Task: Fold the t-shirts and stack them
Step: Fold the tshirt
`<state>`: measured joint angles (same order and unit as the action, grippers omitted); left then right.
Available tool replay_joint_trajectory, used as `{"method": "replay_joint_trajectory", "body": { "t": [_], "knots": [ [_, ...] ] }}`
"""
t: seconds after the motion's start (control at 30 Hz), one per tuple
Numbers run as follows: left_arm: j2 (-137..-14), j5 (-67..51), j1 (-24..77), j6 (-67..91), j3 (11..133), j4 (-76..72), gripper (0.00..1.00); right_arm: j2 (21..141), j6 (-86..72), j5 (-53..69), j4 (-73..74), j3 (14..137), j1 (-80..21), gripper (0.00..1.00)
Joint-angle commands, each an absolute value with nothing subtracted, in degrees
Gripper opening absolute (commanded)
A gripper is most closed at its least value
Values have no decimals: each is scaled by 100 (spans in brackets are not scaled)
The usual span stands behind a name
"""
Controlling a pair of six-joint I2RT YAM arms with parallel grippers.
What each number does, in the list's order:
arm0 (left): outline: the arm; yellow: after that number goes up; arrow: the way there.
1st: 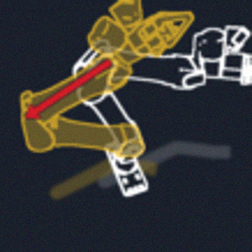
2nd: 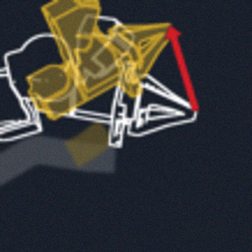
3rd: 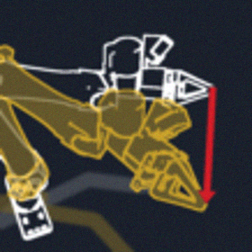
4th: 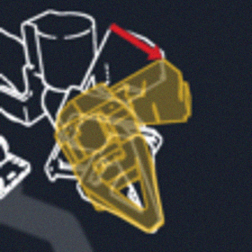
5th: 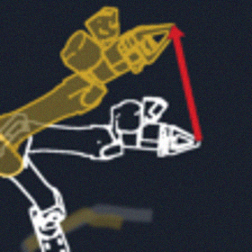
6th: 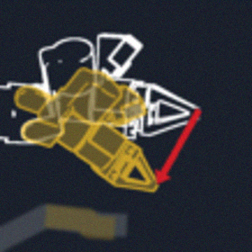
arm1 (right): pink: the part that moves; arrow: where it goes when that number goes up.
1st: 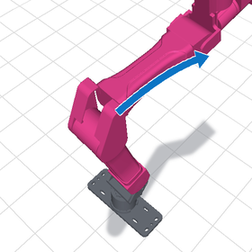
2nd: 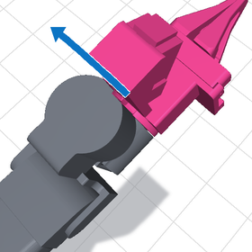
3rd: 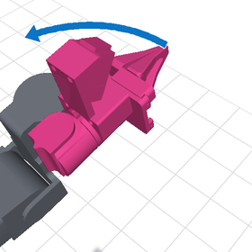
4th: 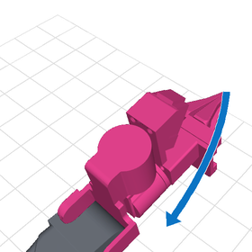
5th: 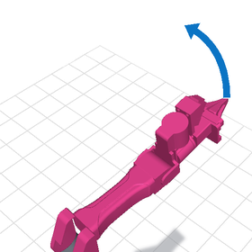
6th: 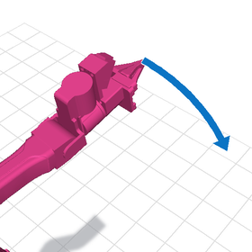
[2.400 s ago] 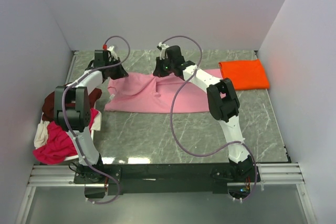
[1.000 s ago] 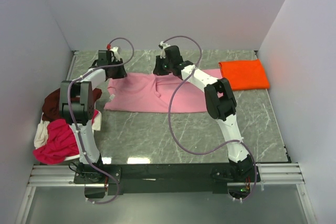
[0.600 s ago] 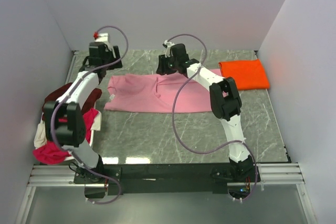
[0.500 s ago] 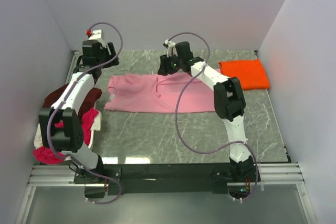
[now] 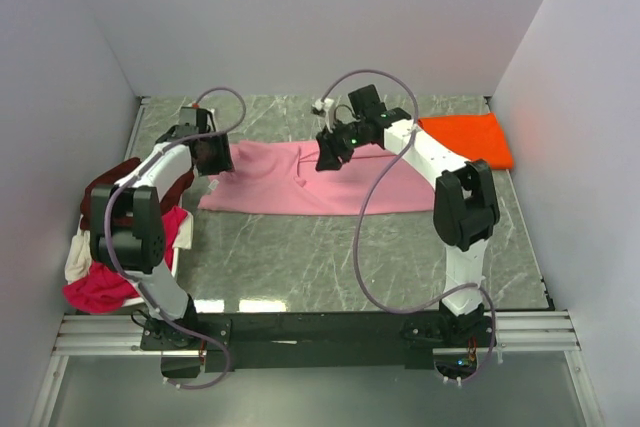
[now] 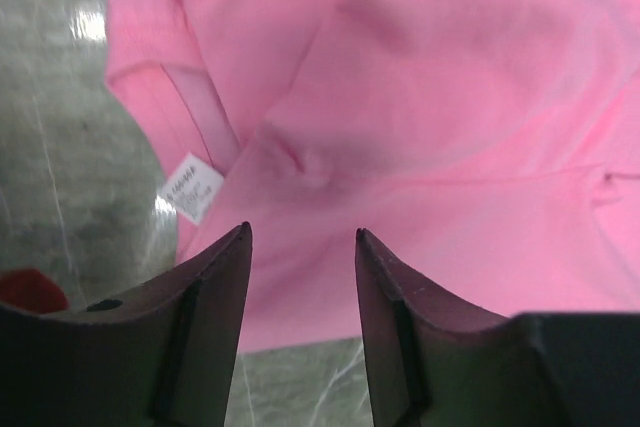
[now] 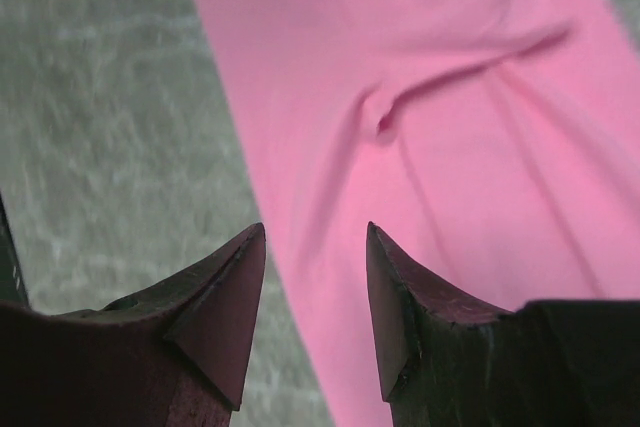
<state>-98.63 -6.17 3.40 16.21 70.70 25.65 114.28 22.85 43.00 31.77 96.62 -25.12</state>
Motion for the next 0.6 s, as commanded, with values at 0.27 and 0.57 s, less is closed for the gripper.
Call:
{"method": "replay_joint_trajectory", "body": {
  "t": [0.27,0.57],
  "knots": [
    [-8448,448,870,2231,6224,3050,51,9933,4402,3675,5063,7807,-1354,52],
    [-7488,1404,896,4937,4703,2357,53,9466,4562,3216,4465,6794,-694,52]
  ]
}}
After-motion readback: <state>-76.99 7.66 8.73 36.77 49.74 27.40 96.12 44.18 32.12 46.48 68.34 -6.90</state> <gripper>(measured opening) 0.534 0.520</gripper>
